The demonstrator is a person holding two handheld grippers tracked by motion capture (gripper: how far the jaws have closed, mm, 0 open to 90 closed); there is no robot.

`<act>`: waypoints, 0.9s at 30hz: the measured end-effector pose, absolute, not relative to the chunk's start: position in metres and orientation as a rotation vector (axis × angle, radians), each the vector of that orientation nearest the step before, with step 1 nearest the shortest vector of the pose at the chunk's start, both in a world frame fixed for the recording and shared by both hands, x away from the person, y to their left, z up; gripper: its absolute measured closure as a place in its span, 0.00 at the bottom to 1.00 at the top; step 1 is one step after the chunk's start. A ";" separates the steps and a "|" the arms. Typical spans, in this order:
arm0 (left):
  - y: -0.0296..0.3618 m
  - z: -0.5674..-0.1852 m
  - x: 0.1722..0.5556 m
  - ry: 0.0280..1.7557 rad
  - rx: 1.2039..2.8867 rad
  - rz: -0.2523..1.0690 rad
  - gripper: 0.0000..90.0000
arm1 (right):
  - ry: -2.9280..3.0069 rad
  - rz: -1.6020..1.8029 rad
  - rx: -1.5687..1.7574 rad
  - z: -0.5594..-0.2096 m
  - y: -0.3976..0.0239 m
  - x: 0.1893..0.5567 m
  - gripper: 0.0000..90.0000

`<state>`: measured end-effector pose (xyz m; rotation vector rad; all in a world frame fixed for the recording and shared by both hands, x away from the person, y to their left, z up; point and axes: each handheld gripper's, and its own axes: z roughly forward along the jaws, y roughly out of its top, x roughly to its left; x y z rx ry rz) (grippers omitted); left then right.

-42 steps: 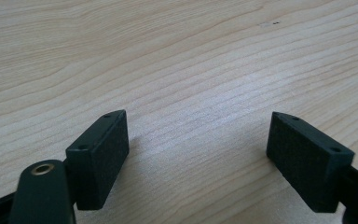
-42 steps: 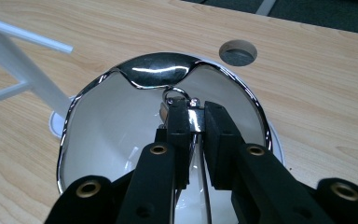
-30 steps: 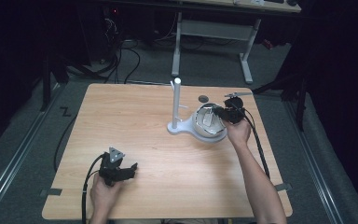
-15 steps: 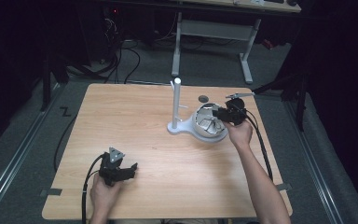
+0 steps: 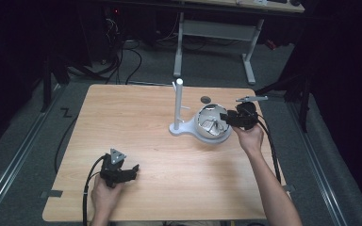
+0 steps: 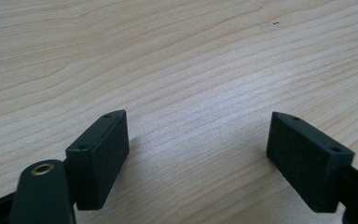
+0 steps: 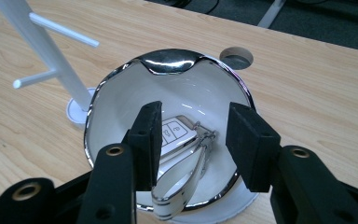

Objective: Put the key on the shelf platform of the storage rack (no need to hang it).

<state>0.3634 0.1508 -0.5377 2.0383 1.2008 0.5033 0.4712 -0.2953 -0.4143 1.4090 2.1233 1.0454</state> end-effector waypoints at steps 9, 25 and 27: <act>0.151 -0.538 0.363 1.201 2.040 0.505 0.24 | 2.112 1.061 1.429 -0.410 -0.309 0.452 0.61; 0.150 -0.538 0.363 1.201 2.040 0.507 0.23 | 2.114 1.099 1.411 -0.414 -0.322 0.419 0.60; 0.150 -0.538 0.363 1.201 2.040 0.507 0.23 | 2.109 1.106 1.404 -0.412 -0.322 0.414 0.60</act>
